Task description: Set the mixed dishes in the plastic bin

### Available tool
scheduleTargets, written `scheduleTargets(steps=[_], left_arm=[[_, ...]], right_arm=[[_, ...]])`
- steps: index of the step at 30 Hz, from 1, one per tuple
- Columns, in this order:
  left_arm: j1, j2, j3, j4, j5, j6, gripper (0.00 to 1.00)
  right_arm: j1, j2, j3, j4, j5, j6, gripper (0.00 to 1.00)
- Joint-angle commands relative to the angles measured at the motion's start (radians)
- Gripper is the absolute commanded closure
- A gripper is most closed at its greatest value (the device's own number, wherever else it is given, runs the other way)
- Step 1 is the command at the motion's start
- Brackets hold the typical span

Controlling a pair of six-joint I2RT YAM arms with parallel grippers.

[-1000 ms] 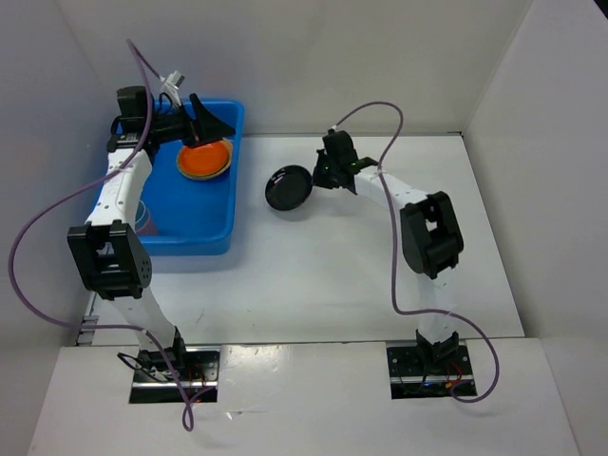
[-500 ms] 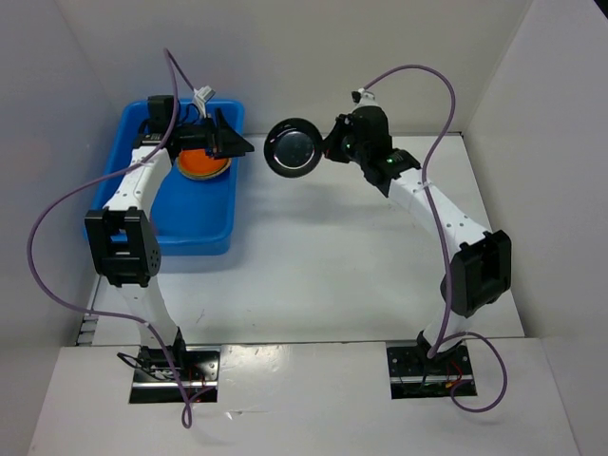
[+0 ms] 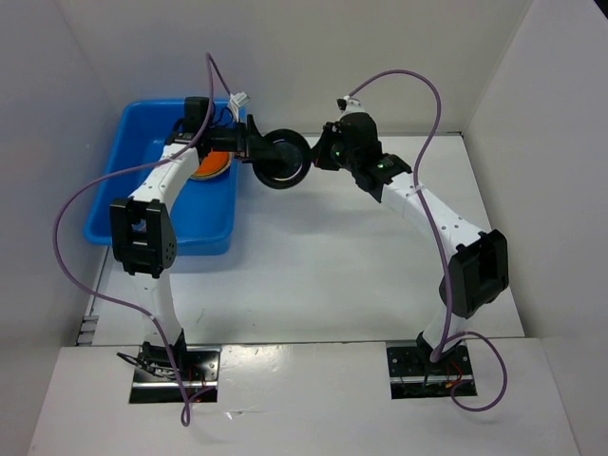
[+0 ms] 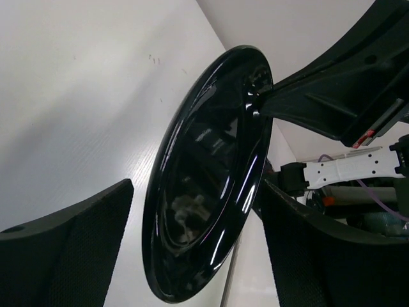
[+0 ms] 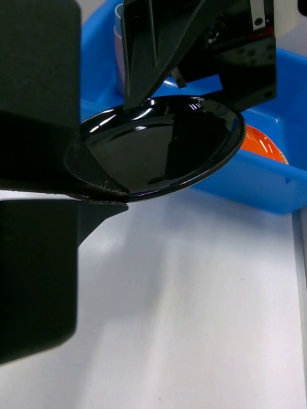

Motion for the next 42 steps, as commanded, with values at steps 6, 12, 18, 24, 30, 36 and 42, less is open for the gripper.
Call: scheduleTargets(steps=[6,12,18,24,30,36,42], left_arm=[[0.004,0.017,0.046,-0.011,0.027,0.04,0.55],[0.004,0.017,0.046,-0.042,0.009,0.049,1.0],[0.056,0.017,0.037,0.013,-0.062,-0.039,1.0],[0.251,-0.026,0.028,0.128,-0.252,-0.26,1.0],[0.371,-0.07,-0.084,0.32,-0.493,-0.463,1.0],[0.385,-0.024,-0.133,0.361,-0.665,-0.53,1.0],[0.35,0.077,-0.092,0.308,-0.789,-0.532,0.91]], right_arm=[[0.005,0.001,0.033,0.058,-0.005,-0.006,1.0],[0.005,0.01,0.033,0.068,-0.005,0.003,0.98],[0.005,0.019,0.033,0.057,-0.014,0.023,0.48],[0.005,-0.096,-0.077,0.089,0.1,0.032,0.13],[0.005,-0.17,-0.198,0.098,0.186,0.052,0.07],[-0.013,-0.208,-0.284,0.107,0.186,0.072,0.04],[-0.013,-0.24,-0.338,0.107,0.216,0.081,0.01]])
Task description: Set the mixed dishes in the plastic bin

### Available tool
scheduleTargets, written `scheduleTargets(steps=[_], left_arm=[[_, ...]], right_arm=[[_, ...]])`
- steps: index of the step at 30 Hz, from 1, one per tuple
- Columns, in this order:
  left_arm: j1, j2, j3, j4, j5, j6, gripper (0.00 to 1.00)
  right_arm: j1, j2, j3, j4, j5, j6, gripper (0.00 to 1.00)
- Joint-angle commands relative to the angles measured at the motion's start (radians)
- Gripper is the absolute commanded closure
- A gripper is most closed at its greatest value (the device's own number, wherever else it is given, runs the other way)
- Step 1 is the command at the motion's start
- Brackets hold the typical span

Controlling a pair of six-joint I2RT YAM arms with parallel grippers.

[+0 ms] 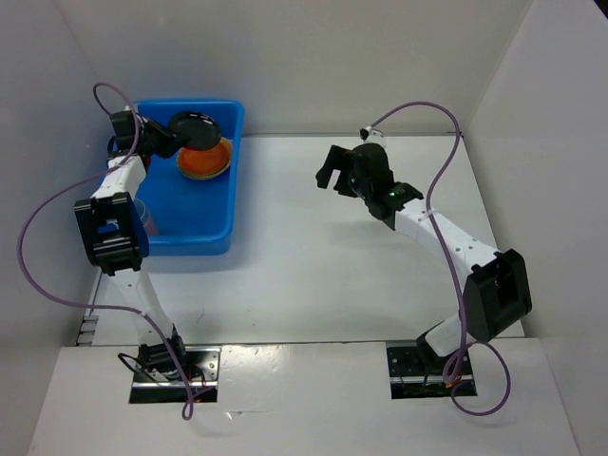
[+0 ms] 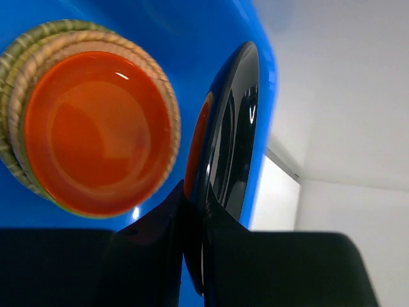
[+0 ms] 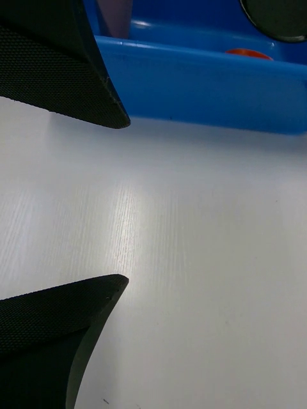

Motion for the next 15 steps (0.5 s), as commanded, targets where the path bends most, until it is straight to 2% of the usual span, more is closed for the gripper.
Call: scheduleTargets(steps=[1,3,6,11,15], left_arm=[[-0.023,0.042,0.035,0.021,-0.137,-0.026,0.91],[-0.047,0.042,0.035,0.009,-0.243,-0.026,0.91],[-0.056,0.065,0.035,0.009,-0.317,-0.035,0.91],[-0.065,0.158,0.119,-0.061,-0.303,-0.045,0.91],[-0.085,0.226,0.222,-0.147,-0.264,0.006,0.83]], right_arm=[[-0.014,-0.076,-0.017,0.05,0.041,0.01,0.01],[-0.014,-0.086,-0.04,0.059,0.041,0.01,0.01],[-0.023,-0.087,-0.04,0.059,0.041,0.01,0.01],[-0.032,-0.096,-0.049,0.05,0.032,0.01,0.01],[-0.041,-0.096,-0.06,0.05,0.021,0.019,0.01]])
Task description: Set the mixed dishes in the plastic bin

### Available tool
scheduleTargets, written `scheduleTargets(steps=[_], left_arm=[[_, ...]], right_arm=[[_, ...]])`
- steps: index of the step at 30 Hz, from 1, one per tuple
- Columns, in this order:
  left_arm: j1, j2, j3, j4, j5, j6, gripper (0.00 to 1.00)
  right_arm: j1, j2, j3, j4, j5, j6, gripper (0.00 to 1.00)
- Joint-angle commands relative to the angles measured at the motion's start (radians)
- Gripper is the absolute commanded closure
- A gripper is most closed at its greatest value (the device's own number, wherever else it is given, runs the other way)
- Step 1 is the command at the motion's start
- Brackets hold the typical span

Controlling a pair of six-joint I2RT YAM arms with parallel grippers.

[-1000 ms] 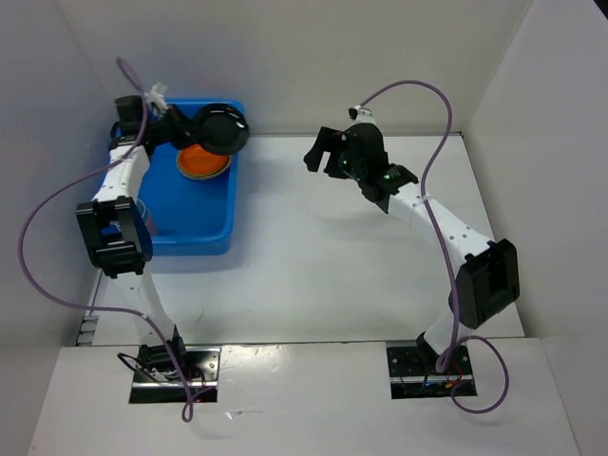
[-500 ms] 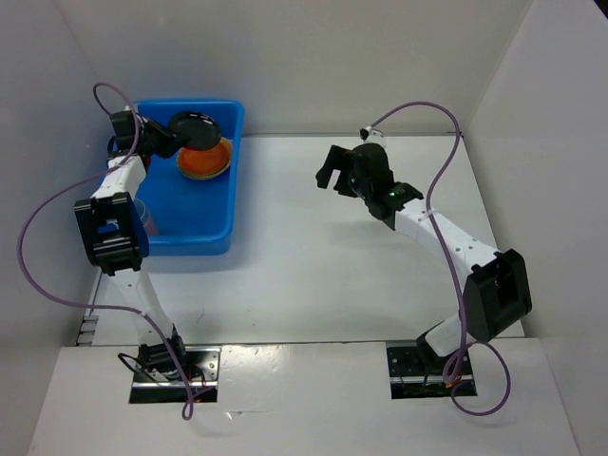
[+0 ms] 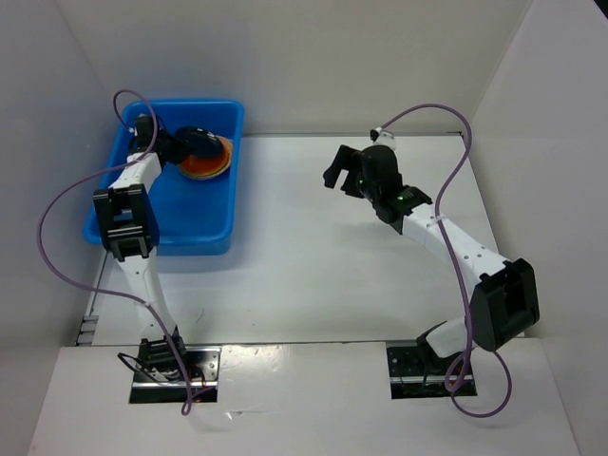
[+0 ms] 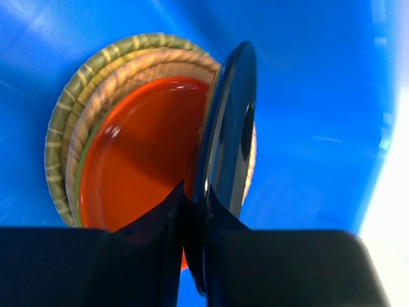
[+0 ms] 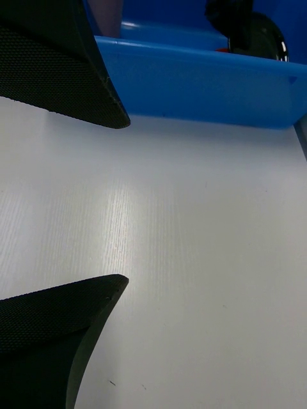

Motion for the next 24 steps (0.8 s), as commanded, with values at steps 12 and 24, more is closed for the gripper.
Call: scheduleTargets(steps=[12,24], left_arm=[[-0.014,0.043,0.215,-0.336,-0.043,0.213,0.14],[-0.014,-0.308,0.004,-0.293,-0.248,0.351,0.02]], right_arm=[[-0.024,-0.034,-0.027,0.073,-0.032,0.022,0.01],[-0.024,-0.034,-0.037,0.073,-0.084,0.032,0.01]])
